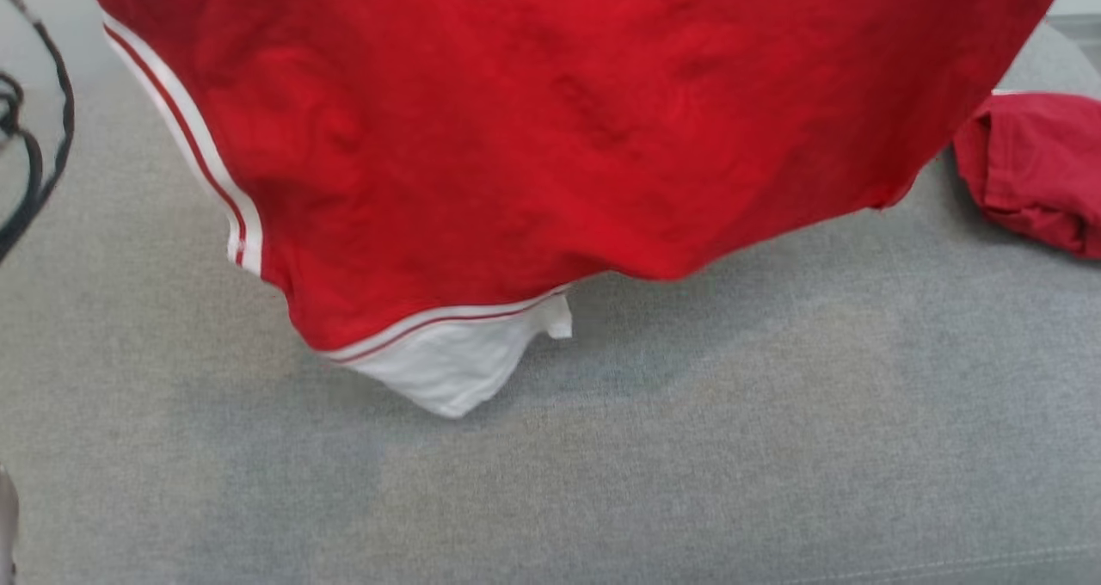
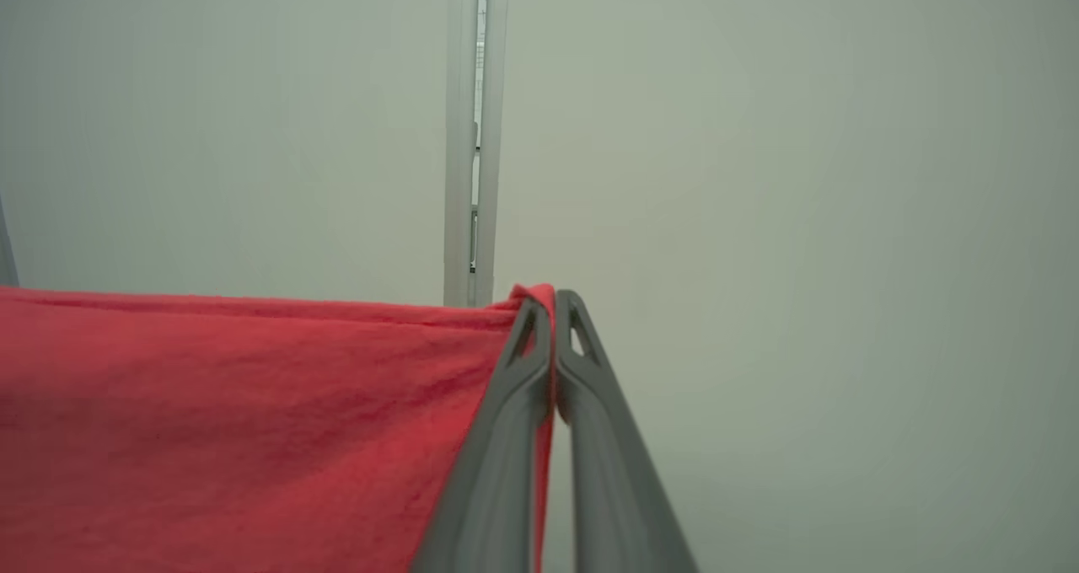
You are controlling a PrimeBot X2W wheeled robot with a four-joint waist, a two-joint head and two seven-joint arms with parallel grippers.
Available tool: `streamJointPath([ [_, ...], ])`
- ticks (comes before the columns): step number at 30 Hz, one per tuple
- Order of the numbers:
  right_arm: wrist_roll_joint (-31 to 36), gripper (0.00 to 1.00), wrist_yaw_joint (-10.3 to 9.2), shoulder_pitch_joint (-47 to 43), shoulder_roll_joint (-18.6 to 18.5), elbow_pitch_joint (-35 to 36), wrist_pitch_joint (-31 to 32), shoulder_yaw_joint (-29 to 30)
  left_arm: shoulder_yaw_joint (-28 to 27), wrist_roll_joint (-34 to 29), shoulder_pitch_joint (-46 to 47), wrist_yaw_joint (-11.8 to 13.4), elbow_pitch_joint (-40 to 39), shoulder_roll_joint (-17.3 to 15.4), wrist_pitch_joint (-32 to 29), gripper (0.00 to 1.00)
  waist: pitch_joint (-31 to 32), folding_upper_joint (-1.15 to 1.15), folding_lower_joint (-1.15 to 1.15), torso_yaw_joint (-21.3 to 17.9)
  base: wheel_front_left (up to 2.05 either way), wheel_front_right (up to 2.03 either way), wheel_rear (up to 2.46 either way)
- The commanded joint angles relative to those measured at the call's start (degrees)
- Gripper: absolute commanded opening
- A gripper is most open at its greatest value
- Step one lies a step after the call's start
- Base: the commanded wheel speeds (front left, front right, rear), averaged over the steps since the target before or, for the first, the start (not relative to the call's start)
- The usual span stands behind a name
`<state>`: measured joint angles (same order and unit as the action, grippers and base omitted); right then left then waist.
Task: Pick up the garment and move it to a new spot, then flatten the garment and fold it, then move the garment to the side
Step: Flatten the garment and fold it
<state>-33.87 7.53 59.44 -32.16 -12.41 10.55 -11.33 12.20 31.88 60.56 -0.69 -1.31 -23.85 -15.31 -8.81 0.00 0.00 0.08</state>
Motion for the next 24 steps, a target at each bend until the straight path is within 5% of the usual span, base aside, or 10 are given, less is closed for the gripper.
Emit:
streamJointPath([
  [1,0.9,0.00,-0.09,2.7,0.9,-1.7,0.7,-1.1,1.1,-0.5,3.3,-0.7,2.8,0.0,-1.4,0.00,-3.9,0.00,0.00,-0.3,0.00,0.00,0.00],
  [7,7.5,0.00,-0.09,16.2,5.4,-13.0,-1.4,-5.3,7.2,-9.3,19.6,-3.2,16.9,1.0,2.4,0.00,-14.2,0.00,0.00,-0.5,0.00,0.00,0.00],
  [15,20.4,0.00,-0.10,36.4,11.5,-28.4,-17.6,-2.8,11.1,-22.7,41.2,-1.0,34.4,3.2,28.7,0.00,-28.7,0.00,0.00,-0.9,0.00,0.00,0.00],
  [20,26.6,0.00,-0.09,41.9,13.5,-35.0,-24.3,-1.5,8.4,-24.4,42.7,1.7,29.5,3.9,30.4,0.00,-36.0,0.00,0.00,-0.2,0.00,0.00,0.00],
  [24,28.6,0.00,-0.09,38.7,14.7,-39.1,-25.6,-1.3,4.4,-22.3,33.6,0.6,24.1,5.1,30.4,0.00,-38.7,0.00,0.00,1.0,0.00,0.00,0.00],
])
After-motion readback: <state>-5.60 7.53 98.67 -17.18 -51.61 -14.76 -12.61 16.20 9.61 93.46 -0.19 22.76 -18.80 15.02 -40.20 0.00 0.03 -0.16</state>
